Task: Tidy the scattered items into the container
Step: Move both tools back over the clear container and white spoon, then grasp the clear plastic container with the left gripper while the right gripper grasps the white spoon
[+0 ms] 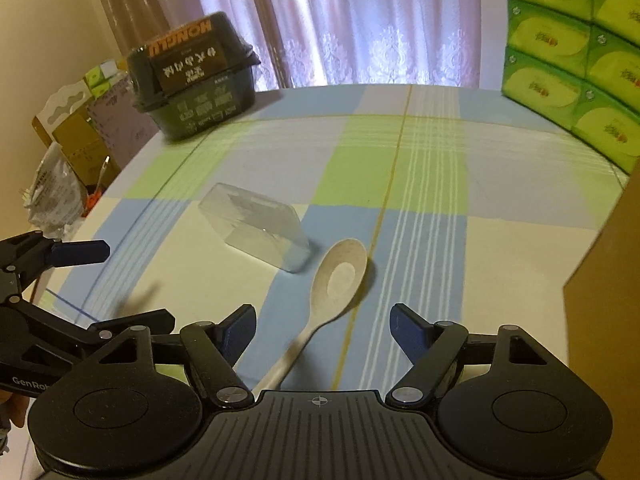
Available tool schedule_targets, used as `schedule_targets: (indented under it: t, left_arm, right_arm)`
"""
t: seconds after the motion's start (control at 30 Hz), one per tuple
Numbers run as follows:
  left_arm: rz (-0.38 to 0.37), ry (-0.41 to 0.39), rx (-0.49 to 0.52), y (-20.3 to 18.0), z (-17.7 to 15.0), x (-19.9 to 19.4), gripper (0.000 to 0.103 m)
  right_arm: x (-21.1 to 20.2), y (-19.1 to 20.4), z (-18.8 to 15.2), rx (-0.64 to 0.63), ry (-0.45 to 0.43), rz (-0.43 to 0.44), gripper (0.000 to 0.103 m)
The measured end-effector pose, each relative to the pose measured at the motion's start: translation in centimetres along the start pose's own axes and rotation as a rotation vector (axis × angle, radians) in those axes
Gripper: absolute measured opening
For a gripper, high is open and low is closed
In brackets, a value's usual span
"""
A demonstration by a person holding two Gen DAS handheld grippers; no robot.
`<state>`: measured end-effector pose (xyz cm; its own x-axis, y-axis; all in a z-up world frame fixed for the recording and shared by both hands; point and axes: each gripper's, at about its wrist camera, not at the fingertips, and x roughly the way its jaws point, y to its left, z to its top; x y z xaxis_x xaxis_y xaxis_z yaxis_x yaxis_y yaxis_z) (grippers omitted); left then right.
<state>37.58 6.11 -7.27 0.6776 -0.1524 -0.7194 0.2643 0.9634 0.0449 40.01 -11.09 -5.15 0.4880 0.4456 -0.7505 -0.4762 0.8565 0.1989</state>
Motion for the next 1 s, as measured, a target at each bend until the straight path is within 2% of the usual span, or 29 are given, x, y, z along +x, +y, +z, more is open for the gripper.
schedule_targets:
  t: [0.13,0.17,0.2,0.23,0.47,0.53,0.6,0.8,1.0]
  left_arm:
    - [-0.002,0.003,0.003,0.5,-0.4,1.2,0.101]
    - [-0.003,0.0,0.0,0.6,-0.5,1.4,0.101]
    - [-0.005,-0.002,-0.003,0.8,-0.6,1.6,0.101]
    - [-0.006,-0.005,-0.006,0.9,-0.6,1.9,0.101]
    - [-0.011,-0.025,-0.003,1.0,-0.6,3.1,0.101]
    - [-0.013,-0.028,0.002,0.9,-0.6,3.4,0.101]
    - [-0.017,-0.026,0.006,0.6,-0.5,3.8,0.101]
    - [-0.026,-0.051,0.045,-0.5,0.4,5.2,0.101]
    - [-0.036,-0.092,0.014,-1.4,1.6,6.4,0.101]
  right_arm:
    - [1.5,-0.2,0.3,0.008,-0.006,-0.006,0.08]
    - [1.9,-0.3,0.4,0.006,-0.005,-0.01,0.077]
    - [2.3,-0.3,0.4,0.005,-0.002,-0.015,0.068]
    - [2.7,-0.3,0.5,0.003,0.003,-0.016,0.067]
    - [4.1,-0.3,0.3,-0.026,-0.008,-0.046,0.066]
    - [4.2,-0.2,0.3,-0.046,-0.016,-0.057,0.047]
    - [4.2,-0.3,0.4,-0.06,-0.02,-0.069,0.016]
    - [3.8,-1.1,0.5,-0.083,-0.014,-0.08,0.01]
    - [3.1,-2.1,0.2,-0.094,-0.025,-0.087,0.006]
